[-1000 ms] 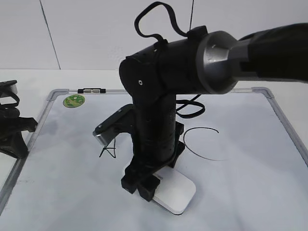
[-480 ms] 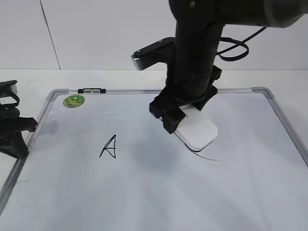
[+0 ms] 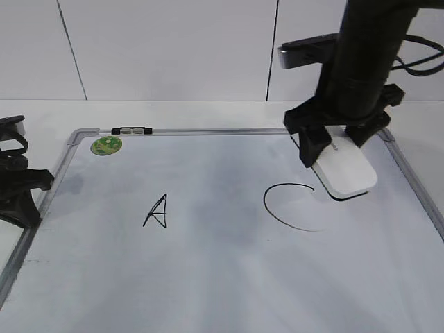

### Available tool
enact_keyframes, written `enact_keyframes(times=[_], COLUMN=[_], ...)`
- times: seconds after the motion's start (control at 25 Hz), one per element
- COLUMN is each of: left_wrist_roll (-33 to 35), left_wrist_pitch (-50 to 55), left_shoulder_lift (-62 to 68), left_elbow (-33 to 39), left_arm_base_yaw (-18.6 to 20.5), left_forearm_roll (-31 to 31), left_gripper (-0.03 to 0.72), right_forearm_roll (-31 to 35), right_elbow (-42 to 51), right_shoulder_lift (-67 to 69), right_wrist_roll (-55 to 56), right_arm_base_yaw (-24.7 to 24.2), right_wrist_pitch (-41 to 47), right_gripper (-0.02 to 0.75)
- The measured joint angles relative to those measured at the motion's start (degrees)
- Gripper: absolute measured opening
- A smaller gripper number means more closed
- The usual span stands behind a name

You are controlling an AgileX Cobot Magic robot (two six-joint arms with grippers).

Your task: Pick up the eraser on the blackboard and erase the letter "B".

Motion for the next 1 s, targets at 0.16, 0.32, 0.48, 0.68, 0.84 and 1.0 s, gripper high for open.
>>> enact_keyframes(times=[0.16, 0.32, 0.48, 0.68, 0.84, 1.0], left_wrist_roll=[0.0, 0.0, 0.0, 0.0, 0.0, 0.0], left_wrist_pitch=[0.0, 0.0, 0.0, 0.0, 0.0, -0.1], left_shoulder_lift=[0.0, 0.0, 0.0, 0.0, 0.0, 0.0], left_elbow=[0.0, 0.0, 0.0, 0.0, 0.0, 0.0], left_arm_base_yaw=[0.0, 0.0, 0.0, 0.0, 0.0, 0.0], left_forearm_roll=[0.0, 0.0, 0.0, 0.0, -0.1, -0.1], left_gripper=[0.021, 0.021, 0.021, 0.021, 0.021, 0.020], right_forearm_roll=[0.0, 0.6, 0.7, 0.7, 0.6, 0.6], right_elbow=[6.1, 12.8, 16.2, 17.4, 17.4, 17.4], right_shoulder_lift=[-2.0, -5.6, -7.0, -7.0, -7.0, -6.7], right_wrist_roll=[0.4, 1.3, 1.4, 0.8, 0.0, -0.8], right_arm_base_yaw=[-4.4, -8.8, -13.7, -18.6, -20.4, -20.6], right_wrist_pitch=[-0.8, -4.2, -5.7, -7.6, -10.2, -11.5], right_gripper=[0.528, 0.528, 0.528, 0.528, 0.528, 0.528])
